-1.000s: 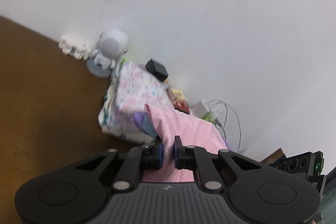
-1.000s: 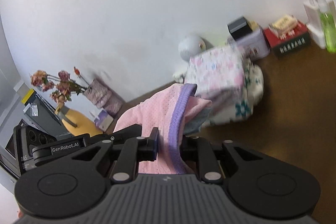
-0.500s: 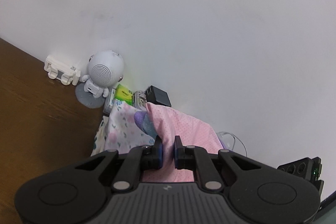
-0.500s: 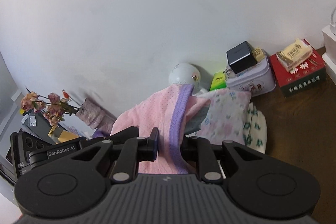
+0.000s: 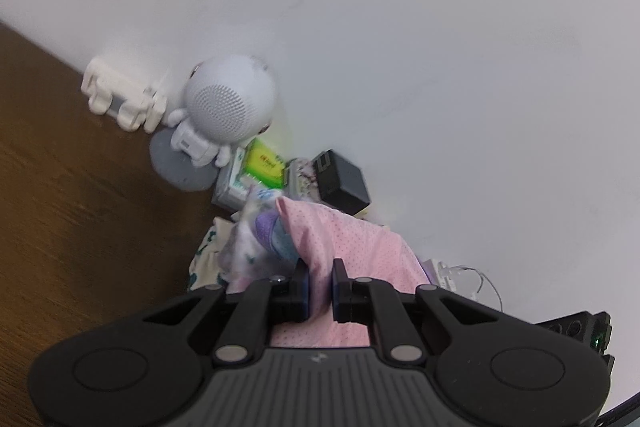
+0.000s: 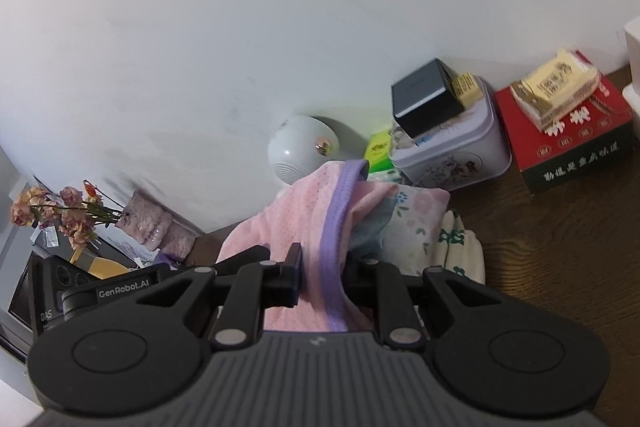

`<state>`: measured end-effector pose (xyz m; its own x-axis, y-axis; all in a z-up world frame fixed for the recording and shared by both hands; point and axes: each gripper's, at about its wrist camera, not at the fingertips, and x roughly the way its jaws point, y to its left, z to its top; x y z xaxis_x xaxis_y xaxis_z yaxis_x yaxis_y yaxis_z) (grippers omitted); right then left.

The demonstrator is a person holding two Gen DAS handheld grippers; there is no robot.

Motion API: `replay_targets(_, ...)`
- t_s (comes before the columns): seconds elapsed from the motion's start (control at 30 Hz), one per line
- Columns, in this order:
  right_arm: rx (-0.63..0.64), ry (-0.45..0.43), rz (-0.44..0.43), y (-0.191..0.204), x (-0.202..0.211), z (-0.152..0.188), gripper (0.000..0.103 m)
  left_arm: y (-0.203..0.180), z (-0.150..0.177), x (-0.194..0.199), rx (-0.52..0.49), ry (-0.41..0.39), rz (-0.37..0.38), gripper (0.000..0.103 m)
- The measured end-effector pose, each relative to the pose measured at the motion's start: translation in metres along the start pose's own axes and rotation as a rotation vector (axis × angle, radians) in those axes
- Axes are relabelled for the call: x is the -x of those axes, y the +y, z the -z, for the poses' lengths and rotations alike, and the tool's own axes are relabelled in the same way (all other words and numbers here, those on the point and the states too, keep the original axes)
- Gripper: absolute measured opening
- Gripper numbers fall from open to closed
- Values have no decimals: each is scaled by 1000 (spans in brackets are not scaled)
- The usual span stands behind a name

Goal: Fold clothes
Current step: 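Lift the pink bundle with both grippers and carry it to the floral clothes stack, then lower the pink bundle onto the floral clothes stack and open both grippers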

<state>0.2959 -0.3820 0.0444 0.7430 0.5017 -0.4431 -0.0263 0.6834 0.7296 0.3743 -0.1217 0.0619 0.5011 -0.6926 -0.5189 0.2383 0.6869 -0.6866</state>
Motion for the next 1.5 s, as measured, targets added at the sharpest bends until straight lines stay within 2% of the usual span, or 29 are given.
replay_targets(0.1, -15, -3, -2, -6, -4, 1, 17, 6, -2, -4, 19, 8, 4, 9)
replay_targets(0.2, -27, -18, -5, -10, -3, 2, 24, 6, -2, -3, 12, 8, 10, 12)
replay_targets(0.33, -13, -64, 4, -8, 6, 0, 38, 3, -4, 2, -2, -20, 16, 27)
replay_targets(0.47, 63, -118, 54, -2, 18, -2, 61, -4, -6, 9, -46, -47, 3, 49)
replay_targets(0.53, 102, -157, 93, 3, 27, -2, 66, -8, -6, 16, -79, -70, -20, 53)
replay_targets(0.63, 173, -240, 141, 15, 42, 1, 66, -14, -5, 28, -142, -117, -66, 59)
replay_targets(0.7, 242, -301, 157, 29, 51, 6, 65, -16, -2, 36, -175, -169, -71, 56)
replay_targets(0.73, 276, -332, 164, 36, 56, 8, 60, -17, -1, 40, -191, -200, -70, 53)
replay_targets(0.77, 311, -330, 162, 43, 54, 11, 50, -18, 1, 43, -206, -222, -67, 39)
replay_targets(0.8, 346, -308, 155, 49, 49, 13, 45, -20, 2, 42, -219, -225, -59, 28)
replay_targets(0.83, 381, -285, 147, 55, 45, 15, 37, -21, 3, 42, -232, -228, -51, 8)
replay_targets(0.87, 416, -262, 139, 62, 40, 17, 29, -22, 4, 40, -242, -227, -47, 6)
replay_targets(0.93, 436, -222, 171, 65, 23, 19, 23, -24, 8, 34, -256, -214, -56, 6)
replay_targets(1.1, 440, -187, 267, 51, -3, 26, 23, -19, 17, 17, -276, -168, -90, 6)
replay_targets(1.23, 443, -181, 269, 50, -7, 32, 23, -11, 23, 9, -271, -140, -99, 9)
replay_targets(1.3, 447, -196, 256, 56, -1, 34, 24, -9, 24, 11, -261, -141, -88, 15)
replay_targets(1.33, 457, -215, 245, 60, 5, 36, 27, -9, 25, 16, -261, -153, -79, 23)
replay_targets(1.37, 471, -236, 233, 65, 12, 38, 35, -10, 25, 22, -263, -171, -75, 34)
replay_targets(1.4, 487, -260, 225, 70, 20, 41, 41, -12, 26, 30, -272, -204, -81, 41)
replay_targets(1.43, 507, -284, 224, 74, 28, 45, 54, -13, 28, 39, -286, -236, -89, 54)
replay_targets(1.47, 528, -303, 227, 77, 35, 50, 65, -14, 31, 49, -305, -263, -94, 62)
replay_targets(1.5, 550, -319, 231, 81, 42, 55, 71, -15, 35, 58, -325, -285, -96, 66)
